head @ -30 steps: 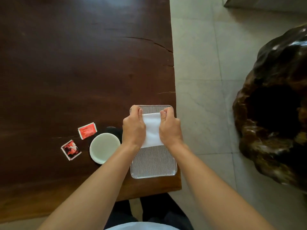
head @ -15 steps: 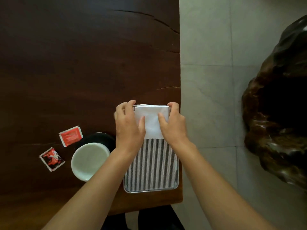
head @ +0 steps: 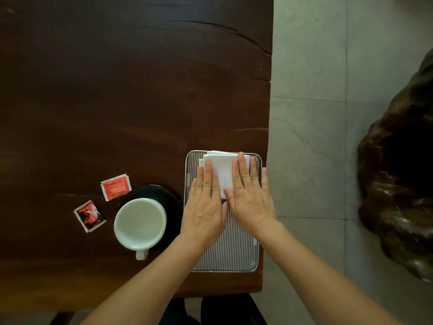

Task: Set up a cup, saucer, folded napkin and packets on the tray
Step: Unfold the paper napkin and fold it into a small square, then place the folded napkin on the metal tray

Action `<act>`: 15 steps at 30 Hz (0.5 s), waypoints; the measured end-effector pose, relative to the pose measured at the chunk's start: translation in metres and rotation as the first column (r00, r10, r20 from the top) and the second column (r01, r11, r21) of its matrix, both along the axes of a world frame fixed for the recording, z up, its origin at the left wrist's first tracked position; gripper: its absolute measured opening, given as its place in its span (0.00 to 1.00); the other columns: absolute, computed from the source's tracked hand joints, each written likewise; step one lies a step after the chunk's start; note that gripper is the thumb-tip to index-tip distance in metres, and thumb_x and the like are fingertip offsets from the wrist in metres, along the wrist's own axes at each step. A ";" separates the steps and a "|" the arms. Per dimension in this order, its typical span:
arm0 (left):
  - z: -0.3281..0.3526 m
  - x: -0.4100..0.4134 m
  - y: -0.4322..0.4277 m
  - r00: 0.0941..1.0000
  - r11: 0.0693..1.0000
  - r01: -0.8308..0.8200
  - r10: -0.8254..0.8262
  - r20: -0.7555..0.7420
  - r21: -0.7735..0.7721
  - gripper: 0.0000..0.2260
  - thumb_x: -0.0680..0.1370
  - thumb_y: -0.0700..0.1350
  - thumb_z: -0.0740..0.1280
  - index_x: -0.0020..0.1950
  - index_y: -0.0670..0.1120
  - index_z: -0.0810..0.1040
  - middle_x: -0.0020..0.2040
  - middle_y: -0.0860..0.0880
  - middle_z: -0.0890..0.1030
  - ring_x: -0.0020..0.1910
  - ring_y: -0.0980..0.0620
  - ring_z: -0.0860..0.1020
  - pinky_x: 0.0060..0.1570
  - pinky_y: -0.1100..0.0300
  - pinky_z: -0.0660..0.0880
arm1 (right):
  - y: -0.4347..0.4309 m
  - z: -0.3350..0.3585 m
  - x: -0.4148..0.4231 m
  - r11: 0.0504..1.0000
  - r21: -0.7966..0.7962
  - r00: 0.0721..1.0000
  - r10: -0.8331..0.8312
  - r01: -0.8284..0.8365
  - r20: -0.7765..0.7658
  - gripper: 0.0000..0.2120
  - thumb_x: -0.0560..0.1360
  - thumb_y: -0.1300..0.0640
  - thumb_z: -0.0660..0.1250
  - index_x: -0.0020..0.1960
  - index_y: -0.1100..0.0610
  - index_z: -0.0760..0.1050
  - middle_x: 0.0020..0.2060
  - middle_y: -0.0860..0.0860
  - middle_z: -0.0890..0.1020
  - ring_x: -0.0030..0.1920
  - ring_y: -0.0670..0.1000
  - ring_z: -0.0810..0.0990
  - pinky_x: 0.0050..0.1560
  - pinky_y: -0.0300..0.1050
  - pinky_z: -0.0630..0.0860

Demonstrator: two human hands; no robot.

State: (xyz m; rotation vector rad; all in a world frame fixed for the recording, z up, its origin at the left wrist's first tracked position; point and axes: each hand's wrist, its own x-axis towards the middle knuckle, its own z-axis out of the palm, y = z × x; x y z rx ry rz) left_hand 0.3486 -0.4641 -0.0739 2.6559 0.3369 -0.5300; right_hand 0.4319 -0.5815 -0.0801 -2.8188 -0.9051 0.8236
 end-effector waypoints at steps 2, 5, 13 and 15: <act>-0.002 0.001 -0.001 1.000 1.000 -0.008 0.008 -0.009 0.010 0.37 0.84 0.56 0.49 0.78 0.38 0.28 0.79 0.40 0.27 0.79 0.45 0.29 0.78 0.51 0.36 | 0.000 -0.003 0.000 1.000 -0.016 1.000 0.005 -0.005 0.015 0.33 0.82 0.42 0.39 0.75 0.54 0.22 0.75 0.50 0.24 0.76 0.54 0.25 0.73 0.56 0.27; 0.000 0.004 -0.001 0.998 1.000 -0.003 0.003 -0.067 0.011 0.38 0.84 0.58 0.48 0.78 0.38 0.29 0.79 0.39 0.28 0.78 0.44 0.29 0.78 0.50 0.36 | 0.002 -0.004 0.002 0.999 -0.041 1.000 0.002 -0.002 0.003 0.33 0.82 0.42 0.38 0.75 0.54 0.22 0.75 0.50 0.23 0.75 0.55 0.24 0.72 0.57 0.27; 0.032 0.029 0.003 0.956 0.998 0.060 -0.051 -0.288 0.024 0.39 0.84 0.59 0.52 0.79 0.37 0.33 0.80 0.39 0.31 0.80 0.41 0.34 0.80 0.46 0.43 | 0.015 0.022 0.011 0.976 -0.213 0.999 0.026 -0.031 -0.026 0.34 0.84 0.46 0.49 0.79 0.56 0.32 0.79 0.51 0.33 0.79 0.59 0.36 0.75 0.65 0.39; 0.044 0.038 0.008 0.934 0.998 0.067 -0.065 -0.350 -0.006 0.39 0.84 0.54 0.57 0.80 0.37 0.35 0.81 0.40 0.32 0.81 0.40 0.36 0.80 0.46 0.45 | 0.020 0.036 0.012 0.974 -0.226 0.999 0.032 -0.022 0.038 0.36 0.83 0.53 0.58 0.81 0.57 0.40 0.81 0.53 0.41 0.80 0.60 0.42 0.76 0.65 0.45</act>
